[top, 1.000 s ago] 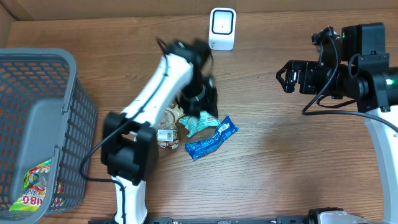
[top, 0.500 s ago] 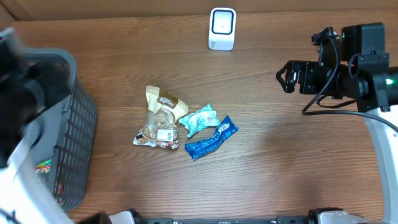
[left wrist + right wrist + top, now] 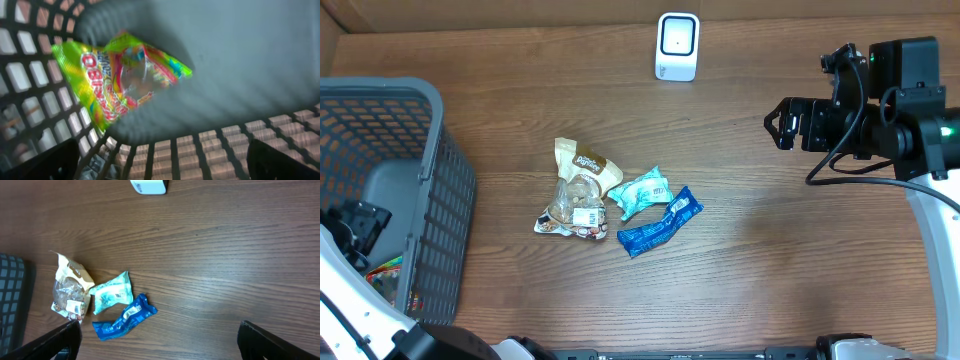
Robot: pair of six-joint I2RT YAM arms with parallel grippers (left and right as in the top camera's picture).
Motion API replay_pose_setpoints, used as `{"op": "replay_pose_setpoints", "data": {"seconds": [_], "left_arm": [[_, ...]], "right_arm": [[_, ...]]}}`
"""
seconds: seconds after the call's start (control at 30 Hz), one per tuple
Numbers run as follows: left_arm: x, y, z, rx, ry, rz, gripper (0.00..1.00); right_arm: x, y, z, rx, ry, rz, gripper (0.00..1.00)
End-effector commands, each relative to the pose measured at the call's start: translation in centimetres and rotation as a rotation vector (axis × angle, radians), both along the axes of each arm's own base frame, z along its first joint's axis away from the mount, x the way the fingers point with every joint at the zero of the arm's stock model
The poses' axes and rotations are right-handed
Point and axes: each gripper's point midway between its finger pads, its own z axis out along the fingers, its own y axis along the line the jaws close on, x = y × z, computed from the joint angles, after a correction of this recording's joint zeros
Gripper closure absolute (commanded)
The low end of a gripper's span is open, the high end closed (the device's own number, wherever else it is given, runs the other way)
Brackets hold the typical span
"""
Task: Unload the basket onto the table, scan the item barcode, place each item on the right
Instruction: 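Grasp the green Haribo bag in the basket and lift it out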
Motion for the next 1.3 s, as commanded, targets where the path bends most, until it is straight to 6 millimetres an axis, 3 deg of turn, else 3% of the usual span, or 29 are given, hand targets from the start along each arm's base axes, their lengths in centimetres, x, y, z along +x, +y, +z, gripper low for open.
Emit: {"op": "replay_pose_setpoints", "data": {"seconds": [0.0,0.07,0.2,0.4,0.53,0.57,0.6,0.67,0.73,0.77,0.8,0.83,0.97,1.03,1.13,1.2,1.27], "left_arm": [[-3.0,0.2,-4.1,-0.011,0.078,0.145,0.0],[-4.7,0.7,-6.7,-0.004,0.094,0.248,0.0],[-6.1,1.7,-10.3,0.015,0.077,0.307,0.0],[-6.0,2.1,-14.6,0.045,0.036,0.317,0.0],[-6.0,1.6,-16.3,0.032,0.028,0.315,0.04],[-6.0,1.5,-16.4,0.033,0.028,0.315,0.11],[-6.0,1.5,-16.5,0.032,0.028,0.315,0.28],[-5.6,1.3,-16.5,0.016,0.007,0.31,0.54],[-5.0,1.0,-16.6,-0.007,-0.026,0.301,0.71],[-4.4,0.8,-16.6,-0.028,-0.054,0.294,0.85],[-4.1,0.6,-16.5,-0.042,-0.069,0.289,0.94],[-3.5,0.5,-16.3,-0.063,-0.097,0.281,0.96],[1.6,0.4,-13.3,-0.153,-0.324,0.149,0.96],[4.5,0.5,-10.2,-0.191,-0.46,0.058,0.96],[9.0,0.3,-3.1,-0.237,-0.699,-0.098,0.96],[11.0,-0.2,2.5,-0.242,-0.833,-0.218,0.96],[12.0,-1.0,6.7,-0.219,-0.909,-0.316,0.96]], "right_arm": [[0.2,0.2,0.9,0.006,-0.028,0.007,0.0],[0.2,0.2,0.8,0.006,-0.024,0.007,0.0],[0.2,0.2,0.5,0.005,-0.012,0.007,0.0],[0.4,0.2,0.2,0.004,-0.002,0.007,0.0],[0.6,0.2,-0.2,0.003,0.011,0.007,0.0],[0.6,0.2,-0.3,0.003,0.014,0.007,0.0],[0.6,0.2,-0.4,0.003,0.017,0.007,0.0],[0.7,0.2,-0.5,0.002,0.02,0.007,0.0],[0.7,0.3,-0.5,0.002,0.021,0.007,0.0],[0.7,0.3,-0.5,0.002,0.021,0.007,0.0],[0.7,0.3,-0.5,0.002,0.02,0.007,0.0],[0.7,0.3,-0.5,0.002,0.02,0.007,0.0],[0.7,0.3,-0.5,0.002,0.021,0.007,0.0],[0.7,0.3,-0.5,0.003,0.021,0.007,0.0],[0.7,0.3,-0.5,0.003,0.021,0.007,0.0],[0.7,0.3,-0.5,0.002,0.021,0.007,0.0],[0.7,0.3,-0.5,0.002,0.021,0.007,0.0]]}}
